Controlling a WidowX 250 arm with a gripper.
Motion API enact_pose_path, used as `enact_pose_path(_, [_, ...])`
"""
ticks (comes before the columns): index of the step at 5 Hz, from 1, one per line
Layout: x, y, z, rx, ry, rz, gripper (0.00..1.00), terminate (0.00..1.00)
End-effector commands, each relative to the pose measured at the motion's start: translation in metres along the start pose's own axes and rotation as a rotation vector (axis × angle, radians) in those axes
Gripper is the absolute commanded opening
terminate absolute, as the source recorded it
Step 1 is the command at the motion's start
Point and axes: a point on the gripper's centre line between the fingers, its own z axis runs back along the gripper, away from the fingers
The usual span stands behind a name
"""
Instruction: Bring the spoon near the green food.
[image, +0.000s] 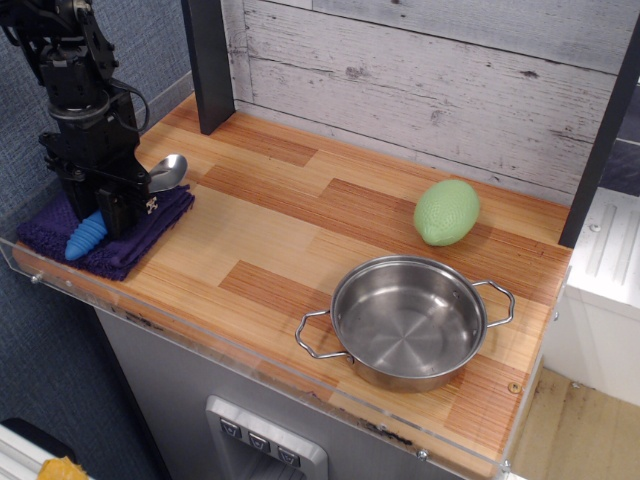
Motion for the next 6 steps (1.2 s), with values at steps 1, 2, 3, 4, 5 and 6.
enact_pose_path(1, [0.002, -0.01, 0.04, -0.015, -0.059, 0.034, 0.0, 0.0])
enact_pose_path(2, [0.002, -0.032, 0.054, -0.008, -0.068, 0.046, 0.0, 0.0])
enact_pose_path(3, [0.009, -0.061, 0.059, -0.001, -0.088, 0.01, 0.0, 0.0])
enact_pose_path(4, [0.029, -0.104, 0.051, 0.004, -0.023, -0.06, 0.0, 0.0])
enact_pose_path(5, [0.055, -0.131, 0.037, -0.014, 0.023, -0.07, 0.0, 0.0])
enact_pose_path(6, [0.086, -0.139, 0.016, -0.04, 0.083, -0.03, 0.0, 0.0])
